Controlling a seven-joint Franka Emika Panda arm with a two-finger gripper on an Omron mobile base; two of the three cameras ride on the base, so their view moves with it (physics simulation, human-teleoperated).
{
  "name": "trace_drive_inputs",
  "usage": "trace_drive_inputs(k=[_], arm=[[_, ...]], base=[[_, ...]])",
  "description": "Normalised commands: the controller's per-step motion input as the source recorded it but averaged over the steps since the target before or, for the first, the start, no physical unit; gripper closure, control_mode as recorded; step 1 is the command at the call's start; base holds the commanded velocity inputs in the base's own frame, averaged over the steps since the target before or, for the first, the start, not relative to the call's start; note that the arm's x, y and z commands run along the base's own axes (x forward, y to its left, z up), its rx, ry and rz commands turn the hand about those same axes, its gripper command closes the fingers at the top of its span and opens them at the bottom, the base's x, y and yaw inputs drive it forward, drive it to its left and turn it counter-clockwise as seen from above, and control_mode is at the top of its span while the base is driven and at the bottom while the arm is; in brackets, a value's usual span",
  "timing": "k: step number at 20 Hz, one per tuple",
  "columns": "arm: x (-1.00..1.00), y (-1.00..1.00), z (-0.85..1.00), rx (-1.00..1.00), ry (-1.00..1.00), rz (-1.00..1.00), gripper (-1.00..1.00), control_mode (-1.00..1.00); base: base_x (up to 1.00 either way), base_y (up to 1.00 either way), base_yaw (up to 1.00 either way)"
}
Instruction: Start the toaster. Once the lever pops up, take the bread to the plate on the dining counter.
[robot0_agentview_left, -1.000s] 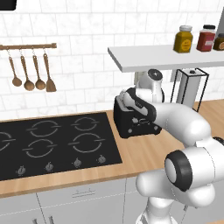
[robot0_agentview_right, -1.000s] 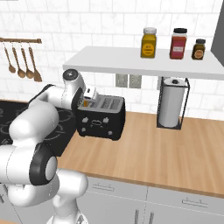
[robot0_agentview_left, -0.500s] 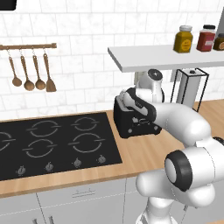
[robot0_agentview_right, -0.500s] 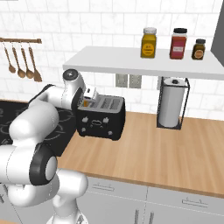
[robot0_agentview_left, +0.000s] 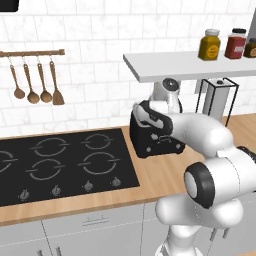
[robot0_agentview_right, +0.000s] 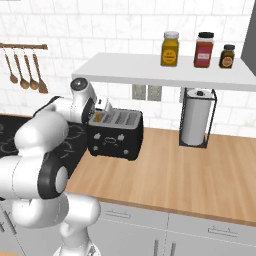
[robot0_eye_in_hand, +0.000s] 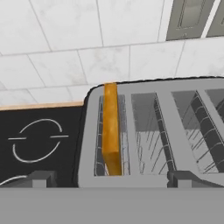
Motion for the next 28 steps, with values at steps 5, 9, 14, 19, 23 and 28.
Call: trace_drive_inputs(k=[5,9,14,19,23,28], arm=[[0.28,0.00,0.00,0.00,0.00,0.00,-1.00,-1.00],[0.30,0.00,-0.04,0.00,0.00,0.00,-1.00,-1.00],[0.14,0.00,-0.23,0.00,0.00,0.00,-1.00,-1.00],[0.02,0.00,-0.26,0.00,0.00,0.00,-1.00,-1.00],[0.00,0.00,-0.04,0.00,0.00,0.00,-1.00,-1.00],[0.00,0.00,0.00,0.00,0.00,0.00,-1.00,-1.00]], base=[[0.00,0.00,0.00],[0.00,0.00,0.00],[0.00,0.00,0.00],[0.00,0.00,0.00],[0.00,0.00,0.00],[0.00,0.00,0.00]])
